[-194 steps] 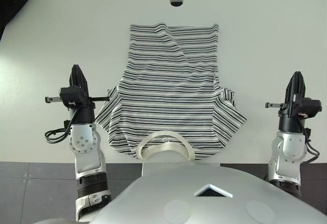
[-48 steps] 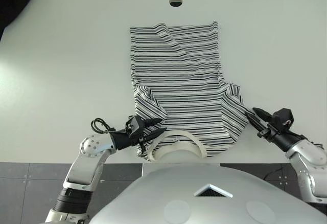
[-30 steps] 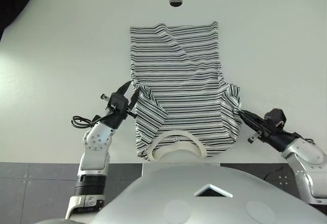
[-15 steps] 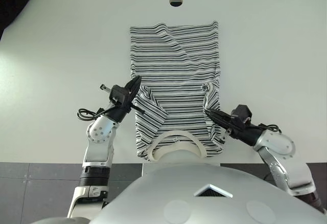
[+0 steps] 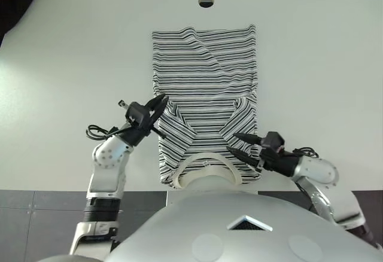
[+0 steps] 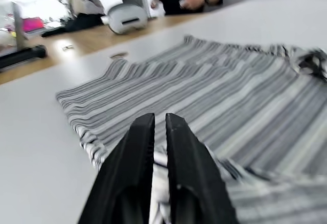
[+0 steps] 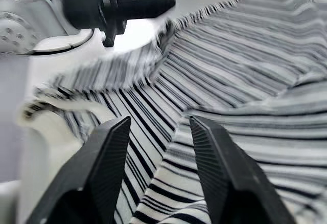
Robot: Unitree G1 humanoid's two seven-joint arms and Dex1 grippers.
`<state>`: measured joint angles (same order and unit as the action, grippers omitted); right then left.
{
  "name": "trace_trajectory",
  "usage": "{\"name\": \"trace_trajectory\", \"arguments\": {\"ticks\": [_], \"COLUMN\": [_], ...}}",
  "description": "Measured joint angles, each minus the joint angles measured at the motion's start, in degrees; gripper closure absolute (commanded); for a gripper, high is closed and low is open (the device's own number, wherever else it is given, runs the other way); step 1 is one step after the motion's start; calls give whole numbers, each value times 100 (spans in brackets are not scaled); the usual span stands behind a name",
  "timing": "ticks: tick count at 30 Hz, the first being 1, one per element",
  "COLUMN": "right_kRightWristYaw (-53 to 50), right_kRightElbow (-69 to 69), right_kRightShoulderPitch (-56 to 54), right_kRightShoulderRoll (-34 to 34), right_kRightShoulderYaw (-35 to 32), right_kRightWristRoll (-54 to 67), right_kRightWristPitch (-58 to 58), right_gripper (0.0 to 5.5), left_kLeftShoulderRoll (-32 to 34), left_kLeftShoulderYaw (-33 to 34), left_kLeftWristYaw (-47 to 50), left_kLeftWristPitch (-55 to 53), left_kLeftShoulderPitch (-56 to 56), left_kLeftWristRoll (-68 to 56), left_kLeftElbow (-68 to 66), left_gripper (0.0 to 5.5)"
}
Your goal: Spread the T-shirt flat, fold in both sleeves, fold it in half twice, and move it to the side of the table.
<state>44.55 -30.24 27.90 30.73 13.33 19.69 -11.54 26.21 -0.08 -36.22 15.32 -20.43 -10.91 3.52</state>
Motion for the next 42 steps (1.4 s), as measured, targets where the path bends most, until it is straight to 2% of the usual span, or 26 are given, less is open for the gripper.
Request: {"name": "trace_trajectory", "arguments": {"ticks": [2, 5, 9, 13, 19, 27, 35, 41, 42], "right_kRightWristYaw": [97, 402, 559, 553, 478, 201, 105, 95, 94], "right_kRightElbow": [-60, 253, 854, 926, 648, 569, 692, 716, 716], "right_kRightShoulderPitch": [6, 213, 590, 444, 508, 148, 78, 194, 203], "right_kRightShoulderRoll": [255, 1055, 1883, 2018, 1971, 1599, 1506, 1562, 1563], "right_kRightShoulderYaw": [-503, -1113, -1331, -1108, -641, -32, 207, 192, 191], "right_kRightWristRoll": [61, -737, -2074, -2706, -3000, -3307, -3414, -3412, -3411], "right_kRightWristPitch": [252, 1252, 2450, 3063, 3369, 3540, 3536, 3527, 3521], "right_gripper": [261, 261, 261, 261, 261, 261, 428, 538, 538], "left_kLeftShoulderRoll": [521, 1383, 2141, 2229, 2261, 2245, 2241, 2366, 2387], "left_kLeftShoulderYaw": [167, 444, 704, 715, 707, 63, -420, -474, -483], "left_kLeftWristYaw": [-357, -826, -1301, -1345, -1230, -1103, -1179, -1244, -1264], "left_kLeftWristPitch": [-56, -15, 139, 275, 559, 883, 1008, 1214, 1215], "left_kLeftShoulderPitch": [-278, -809, -1439, -1716, -1765, -1755, -1729, -1931, -1934], "left_kLeftWristRoll": [-1, 390, 741, 1009, 1312, 1527, 1496, 1475, 1455], "left_kLeftElbow": [397, 841, 1019, 998, 941, 1253, 1404, 1487, 1487], "left_gripper": [411, 368, 302, 245, 245, 245, 241, 241, 241]}}
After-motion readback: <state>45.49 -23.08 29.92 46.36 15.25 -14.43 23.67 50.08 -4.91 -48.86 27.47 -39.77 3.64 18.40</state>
